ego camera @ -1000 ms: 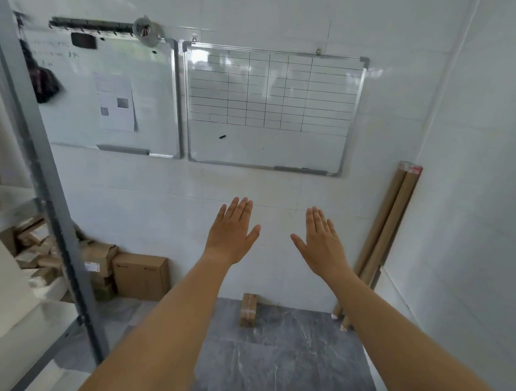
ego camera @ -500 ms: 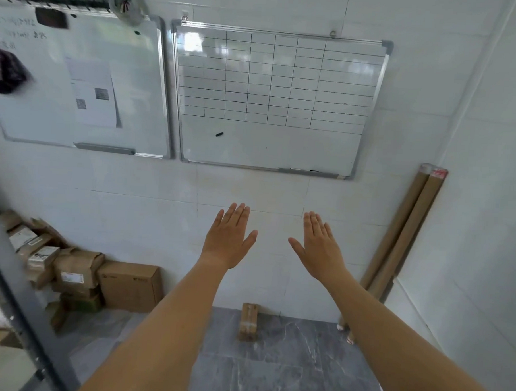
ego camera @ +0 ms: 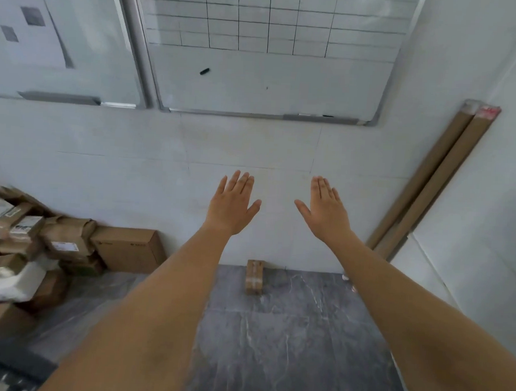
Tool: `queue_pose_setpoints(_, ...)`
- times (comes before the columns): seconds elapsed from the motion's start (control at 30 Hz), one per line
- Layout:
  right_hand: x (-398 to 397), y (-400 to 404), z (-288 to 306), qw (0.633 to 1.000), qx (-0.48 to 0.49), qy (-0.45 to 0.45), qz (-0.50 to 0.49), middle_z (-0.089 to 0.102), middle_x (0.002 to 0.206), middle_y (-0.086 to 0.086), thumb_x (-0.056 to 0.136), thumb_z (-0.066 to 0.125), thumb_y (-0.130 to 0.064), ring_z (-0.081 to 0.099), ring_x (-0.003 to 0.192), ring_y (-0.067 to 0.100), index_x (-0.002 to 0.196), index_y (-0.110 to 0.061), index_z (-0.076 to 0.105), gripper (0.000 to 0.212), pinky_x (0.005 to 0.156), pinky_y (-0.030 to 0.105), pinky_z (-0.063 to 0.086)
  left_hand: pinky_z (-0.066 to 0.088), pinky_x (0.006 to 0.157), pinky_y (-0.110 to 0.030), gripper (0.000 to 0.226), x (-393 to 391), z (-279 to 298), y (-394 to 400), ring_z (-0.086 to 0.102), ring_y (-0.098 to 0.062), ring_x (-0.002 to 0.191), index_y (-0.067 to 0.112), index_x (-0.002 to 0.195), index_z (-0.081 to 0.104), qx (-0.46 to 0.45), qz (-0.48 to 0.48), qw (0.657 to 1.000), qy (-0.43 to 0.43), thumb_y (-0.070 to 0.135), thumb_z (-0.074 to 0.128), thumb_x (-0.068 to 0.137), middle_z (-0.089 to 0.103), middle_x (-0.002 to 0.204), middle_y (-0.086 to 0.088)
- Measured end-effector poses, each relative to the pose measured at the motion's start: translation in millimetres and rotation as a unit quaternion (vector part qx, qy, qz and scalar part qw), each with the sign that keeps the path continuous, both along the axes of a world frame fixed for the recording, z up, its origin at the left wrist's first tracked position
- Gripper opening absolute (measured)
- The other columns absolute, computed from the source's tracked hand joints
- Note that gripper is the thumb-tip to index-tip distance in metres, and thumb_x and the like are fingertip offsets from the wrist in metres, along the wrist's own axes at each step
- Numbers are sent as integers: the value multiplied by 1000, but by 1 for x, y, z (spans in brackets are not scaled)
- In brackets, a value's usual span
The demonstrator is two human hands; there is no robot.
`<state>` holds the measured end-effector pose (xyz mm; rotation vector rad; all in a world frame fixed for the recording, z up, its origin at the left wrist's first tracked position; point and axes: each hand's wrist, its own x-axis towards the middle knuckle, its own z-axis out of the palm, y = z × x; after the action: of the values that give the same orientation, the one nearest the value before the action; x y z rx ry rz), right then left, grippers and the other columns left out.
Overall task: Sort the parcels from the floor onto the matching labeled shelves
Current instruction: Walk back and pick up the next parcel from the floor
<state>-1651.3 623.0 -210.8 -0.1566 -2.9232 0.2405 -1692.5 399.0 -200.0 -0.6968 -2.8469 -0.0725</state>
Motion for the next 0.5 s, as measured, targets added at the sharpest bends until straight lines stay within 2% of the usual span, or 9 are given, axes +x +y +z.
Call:
queue_pose_setpoints(0.27, -89, 37, -52, 998, -28, -65, 0, 8, 169, 17, 107, 30, -47, 6, 157, 27, 160, 1, 5, 75, 128, 39, 6, 0, 125, -40, 67, -87, -47, 43, -1, -21, 153, 9, 158, 10, 6, 11, 998, -66, 46, 24, 104, 9, 166, -6)
queue_pose_setpoints(0.5, -170, 63, -98, 991, -38, -126, 8, 19, 167, 16, 108, 30, -47, 16, 156, 27, 158, -1, 19, 69, 127, 40, 15, -1, 125, -40, 67, -166, -93, 65, -1, -21, 153, 9, 158, 10, 5, 24, 993, -119, 48, 24, 104, 10, 166, -5)
